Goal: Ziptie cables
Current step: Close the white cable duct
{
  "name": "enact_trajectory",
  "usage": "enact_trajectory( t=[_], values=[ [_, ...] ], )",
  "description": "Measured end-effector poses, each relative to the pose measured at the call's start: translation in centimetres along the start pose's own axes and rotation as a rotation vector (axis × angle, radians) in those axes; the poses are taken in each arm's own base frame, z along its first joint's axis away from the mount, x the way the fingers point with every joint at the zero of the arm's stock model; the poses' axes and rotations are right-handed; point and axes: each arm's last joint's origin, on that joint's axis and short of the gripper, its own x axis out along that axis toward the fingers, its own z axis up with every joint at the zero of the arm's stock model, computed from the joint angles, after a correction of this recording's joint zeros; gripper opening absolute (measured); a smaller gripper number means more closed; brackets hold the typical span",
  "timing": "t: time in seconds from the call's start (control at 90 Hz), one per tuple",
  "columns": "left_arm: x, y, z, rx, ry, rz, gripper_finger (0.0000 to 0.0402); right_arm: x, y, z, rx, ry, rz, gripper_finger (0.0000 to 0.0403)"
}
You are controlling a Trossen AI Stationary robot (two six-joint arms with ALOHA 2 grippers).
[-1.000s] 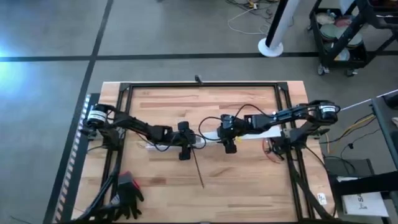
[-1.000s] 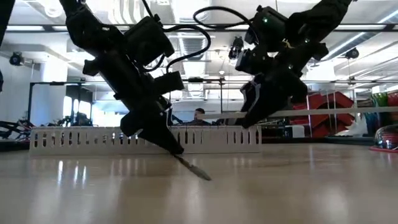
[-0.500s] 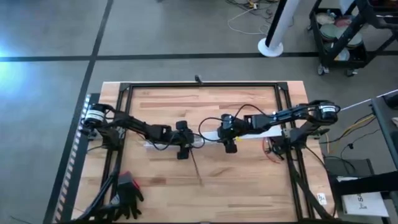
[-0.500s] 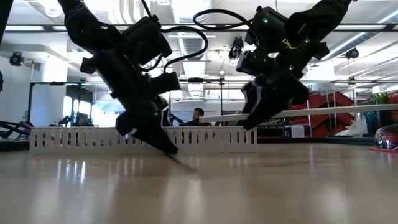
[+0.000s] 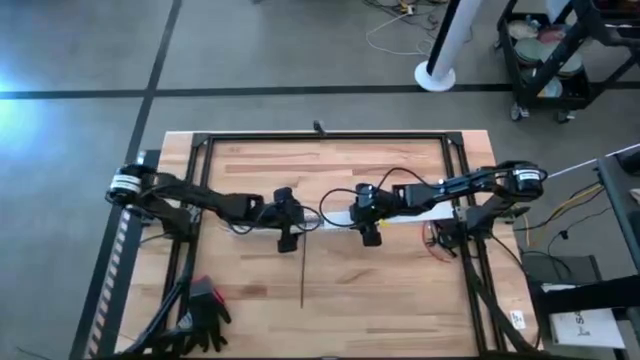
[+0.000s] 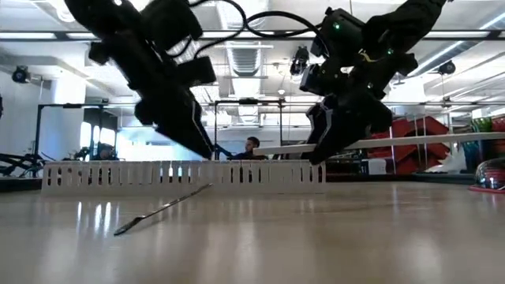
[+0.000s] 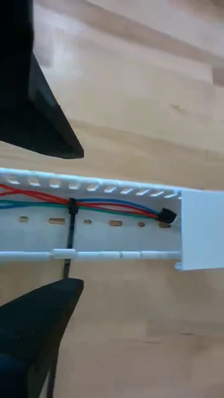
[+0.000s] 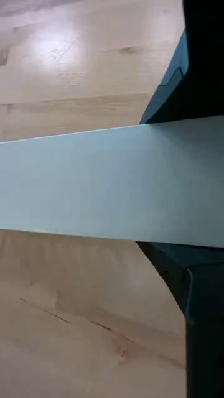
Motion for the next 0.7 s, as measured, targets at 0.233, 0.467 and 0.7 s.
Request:
enact_trajectory(
  t=[0.233,0.467,0.7],
  values=[
    [1.2,-0.2,-2.1,-0.019,0.07,0.005,0.0313,0.3,0.0,0.0,-0.006,-0.008,-0.002,0.0212],
    [3.6,-0.7,-3.2,0.021,0.1,-0.002,0.031,0.3,0.0,0.1,0.009,-0.012,-0.002,0.0212],
    [4.7,-1.0,-3.9,0.017,0.144,-0.027,0.0309,-0.5,0.1,0.5,0.001,-0.033,-0.015,0.0212]
  ],
)
